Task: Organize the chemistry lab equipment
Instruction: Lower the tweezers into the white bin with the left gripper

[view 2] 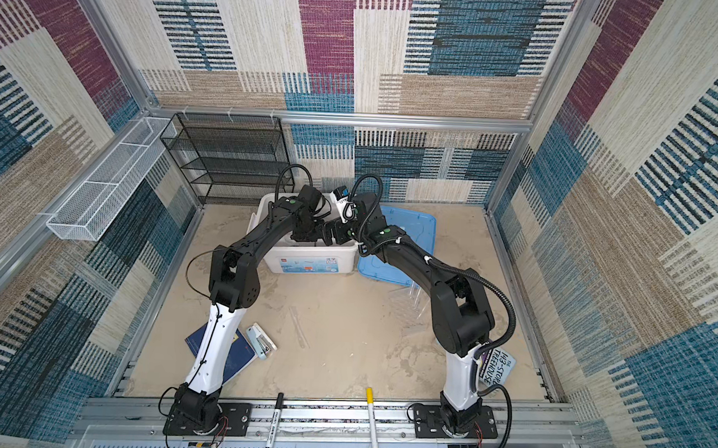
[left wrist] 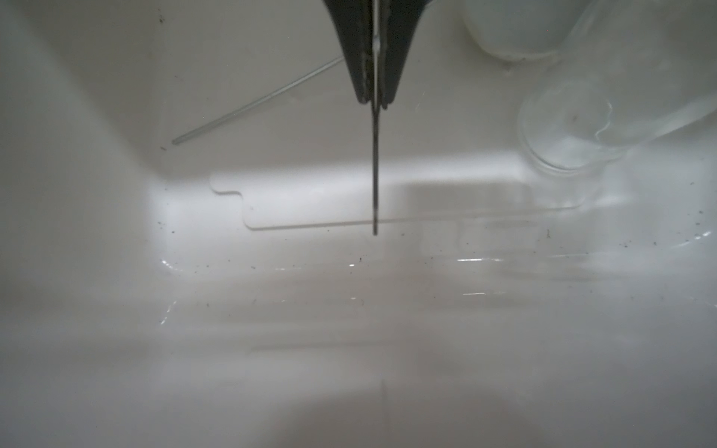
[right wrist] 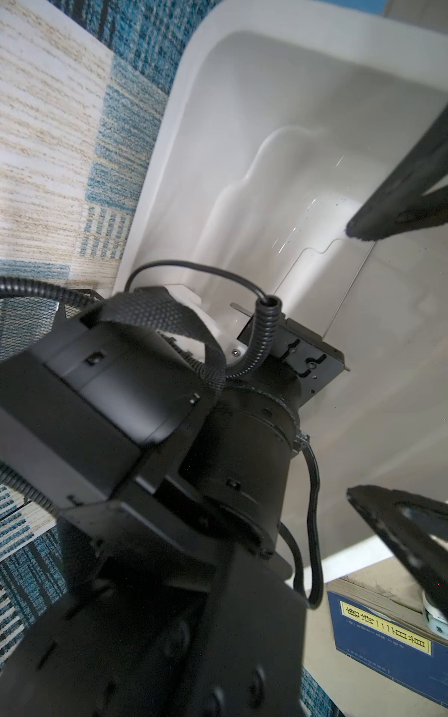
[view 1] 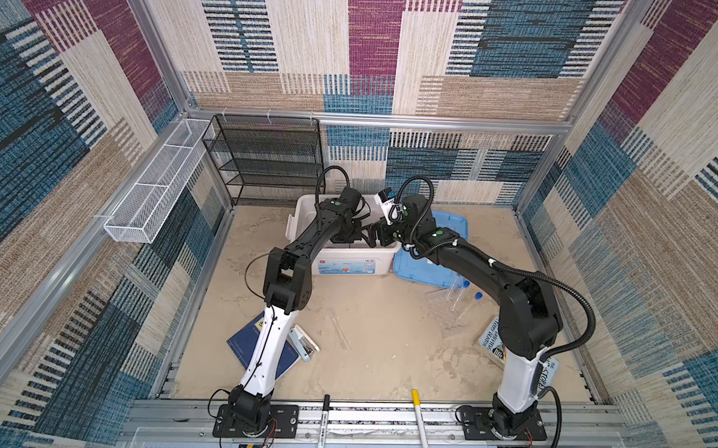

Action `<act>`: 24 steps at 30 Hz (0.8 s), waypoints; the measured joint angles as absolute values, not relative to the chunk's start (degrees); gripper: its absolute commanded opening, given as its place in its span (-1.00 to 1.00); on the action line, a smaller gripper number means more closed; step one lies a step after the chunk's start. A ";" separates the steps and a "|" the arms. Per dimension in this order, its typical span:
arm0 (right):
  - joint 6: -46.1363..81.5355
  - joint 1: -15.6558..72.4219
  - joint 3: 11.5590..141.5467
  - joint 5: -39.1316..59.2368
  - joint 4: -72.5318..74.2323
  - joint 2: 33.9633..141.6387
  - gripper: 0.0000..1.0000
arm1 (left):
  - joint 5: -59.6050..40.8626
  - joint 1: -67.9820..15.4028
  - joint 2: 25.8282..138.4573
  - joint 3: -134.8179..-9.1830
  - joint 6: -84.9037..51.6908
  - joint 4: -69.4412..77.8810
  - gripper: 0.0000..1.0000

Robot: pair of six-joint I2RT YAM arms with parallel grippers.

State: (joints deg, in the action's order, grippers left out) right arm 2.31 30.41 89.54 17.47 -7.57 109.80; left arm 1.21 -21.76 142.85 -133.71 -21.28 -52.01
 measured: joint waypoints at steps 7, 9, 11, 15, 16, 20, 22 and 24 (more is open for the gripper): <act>2.11 30.41 90.28 17.85 -7.70 110.76 1.00 | 1.43 -21.76 143.37 -132.64 -21.08 -51.70 -1.00; 2.11 30.41 90.30 17.98 -7.73 110.89 1.00 | 1.41 -21.76 143.41 -132.20 -21.10 -51.55 -1.00; 2.11 30.41 90.35 17.98 -7.75 111.02 1.00 | 1.39 -21.76 143.59 -132.00 -21.10 -51.31 -0.99; 2.11 30.41 90.35 17.98 -7.79 111.07 1.00 | 1.37 -21.78 143.72 -131.66 -21.10 -51.11 -0.85; 2.11 30.41 90.35 17.98 -7.81 111.07 1.00 | 1.39 -21.78 143.72 -131.66 -21.10 -51.09 -0.81; 2.11 30.41 90.35 17.98 -7.81 111.07 1.00 | 1.41 -21.76 143.72 -131.33 -21.10 -51.03 -0.65; 2.11 30.41 90.24 17.98 -7.79 111.02 1.00 | 1.43 -21.76 143.70 -131.24 -21.12 -51.09 -0.63; 2.11 30.44 90.15 17.98 -7.81 110.98 1.00 | 1.45 -21.76 143.61 -131.13 -21.12 -51.05 -0.60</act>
